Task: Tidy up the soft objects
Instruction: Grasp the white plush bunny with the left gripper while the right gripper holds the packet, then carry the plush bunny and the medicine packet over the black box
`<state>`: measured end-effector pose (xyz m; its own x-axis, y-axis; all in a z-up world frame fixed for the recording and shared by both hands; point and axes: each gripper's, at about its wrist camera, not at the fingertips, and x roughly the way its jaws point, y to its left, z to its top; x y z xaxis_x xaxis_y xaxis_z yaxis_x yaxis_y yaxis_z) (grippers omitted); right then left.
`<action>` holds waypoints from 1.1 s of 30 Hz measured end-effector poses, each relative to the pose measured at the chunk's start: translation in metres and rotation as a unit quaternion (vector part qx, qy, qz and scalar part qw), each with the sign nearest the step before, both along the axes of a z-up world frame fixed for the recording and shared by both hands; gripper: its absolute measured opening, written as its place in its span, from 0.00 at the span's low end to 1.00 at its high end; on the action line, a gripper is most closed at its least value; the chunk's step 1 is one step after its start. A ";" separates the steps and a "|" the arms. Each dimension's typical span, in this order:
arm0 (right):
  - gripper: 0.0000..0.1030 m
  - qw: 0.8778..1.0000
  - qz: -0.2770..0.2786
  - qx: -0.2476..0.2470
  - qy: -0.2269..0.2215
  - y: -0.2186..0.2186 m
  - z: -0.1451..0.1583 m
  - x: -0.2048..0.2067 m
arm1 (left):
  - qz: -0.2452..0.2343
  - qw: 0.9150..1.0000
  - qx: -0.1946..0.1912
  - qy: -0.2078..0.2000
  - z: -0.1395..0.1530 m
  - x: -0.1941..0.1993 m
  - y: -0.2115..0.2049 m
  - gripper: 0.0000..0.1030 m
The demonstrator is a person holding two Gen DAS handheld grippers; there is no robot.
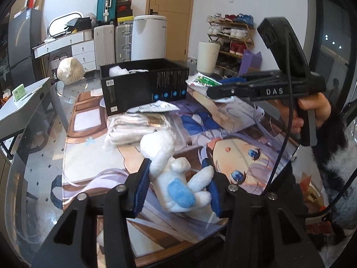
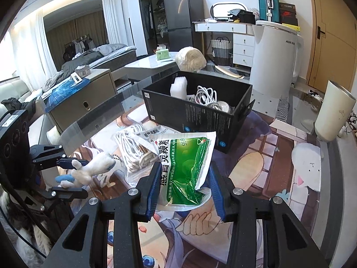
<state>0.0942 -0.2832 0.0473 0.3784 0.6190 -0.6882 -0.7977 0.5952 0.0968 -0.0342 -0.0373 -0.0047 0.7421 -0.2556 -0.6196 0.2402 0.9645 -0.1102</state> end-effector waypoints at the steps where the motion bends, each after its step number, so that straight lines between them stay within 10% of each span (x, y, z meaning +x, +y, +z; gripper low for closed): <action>1: 0.40 1.000 -0.001 0.002 0.001 0.000 0.001 0.000 | 0.003 1.000 -0.005 -0.005 0.002 0.001 0.002 0.44; 14: 0.40 0.998 -0.042 0.037 -0.009 -0.009 0.017 0.006 | 0.044 0.996 -0.061 -0.049 0.026 0.020 0.027 0.44; 33: 0.40 0.994 -0.072 0.078 -0.039 0.006 0.027 0.007 | 0.076 0.991 -0.033 -0.100 0.046 0.067 0.041 0.44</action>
<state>0.1015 -0.2774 0.0747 0.5191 0.6514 -0.5533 -0.7139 0.6865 0.1384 0.0330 0.0035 0.0417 0.8819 -0.1659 -0.4413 0.1155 0.9835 -0.1390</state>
